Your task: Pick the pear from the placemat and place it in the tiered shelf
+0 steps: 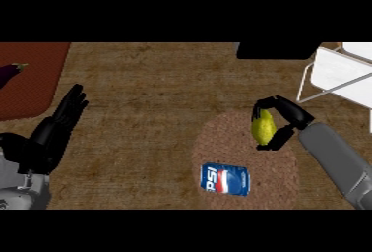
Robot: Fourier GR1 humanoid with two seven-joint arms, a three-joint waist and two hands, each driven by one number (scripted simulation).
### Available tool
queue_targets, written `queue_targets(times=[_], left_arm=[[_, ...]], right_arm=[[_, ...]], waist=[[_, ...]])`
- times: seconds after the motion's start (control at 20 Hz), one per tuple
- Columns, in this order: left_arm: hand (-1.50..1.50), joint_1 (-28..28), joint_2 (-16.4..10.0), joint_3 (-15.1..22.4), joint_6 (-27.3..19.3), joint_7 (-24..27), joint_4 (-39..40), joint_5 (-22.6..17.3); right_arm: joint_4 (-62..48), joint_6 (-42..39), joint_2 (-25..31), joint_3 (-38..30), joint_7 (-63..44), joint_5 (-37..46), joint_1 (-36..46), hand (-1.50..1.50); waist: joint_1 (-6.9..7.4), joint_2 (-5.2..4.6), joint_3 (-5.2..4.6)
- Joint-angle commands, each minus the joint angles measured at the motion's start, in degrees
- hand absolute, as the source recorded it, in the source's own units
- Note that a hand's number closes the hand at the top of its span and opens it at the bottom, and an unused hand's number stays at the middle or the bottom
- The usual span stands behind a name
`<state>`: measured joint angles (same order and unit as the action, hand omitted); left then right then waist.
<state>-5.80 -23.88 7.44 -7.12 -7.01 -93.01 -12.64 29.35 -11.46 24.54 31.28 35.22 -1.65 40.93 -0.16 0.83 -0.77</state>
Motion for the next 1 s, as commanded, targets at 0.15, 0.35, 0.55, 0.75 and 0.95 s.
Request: queue_targets(times=[0.15,0.35,0.55,0.75,0.95], left_arm=[[0.00,2.1,-1.2,-1.4,-1.0,-0.6,0.9,0.5],[0.00,3.0,-0.9,-1.2,-0.8,-0.3,1.5,0.4],[0.00,2.1,-1.0,-1.3,-0.7,-1.0,0.9,0.3],[0.00,1.8,-0.5,-0.6,-0.7,-1.3,0.8,0.5],[0.00,1.6,-1.9,-1.5,0.6,-1.6,-0.4,-0.3]], right_arm=[[-8.2,25.9,5.6,-8.4,-22.4,-1.2,4.5,1.50],[-7.4,39.4,4.4,-8.7,-31.9,0.8,10.8,1.50],[-6.9,50.4,3.1,-6.5,-42.0,4.4,16.0,1.50],[-7.2,59.3,-0.5,-3.3,-54.1,7.8,22.0,1.50],[-10.2,62.3,-1.8,1.7,-67.2,13.7,30.3,1.50]], waist=[[-3.60,2.62,-0.52],[-3.08,3.02,-0.55],[-2.87,3.00,-0.42],[-1.65,2.34,-0.20],[-1.20,2.17,-0.02]])
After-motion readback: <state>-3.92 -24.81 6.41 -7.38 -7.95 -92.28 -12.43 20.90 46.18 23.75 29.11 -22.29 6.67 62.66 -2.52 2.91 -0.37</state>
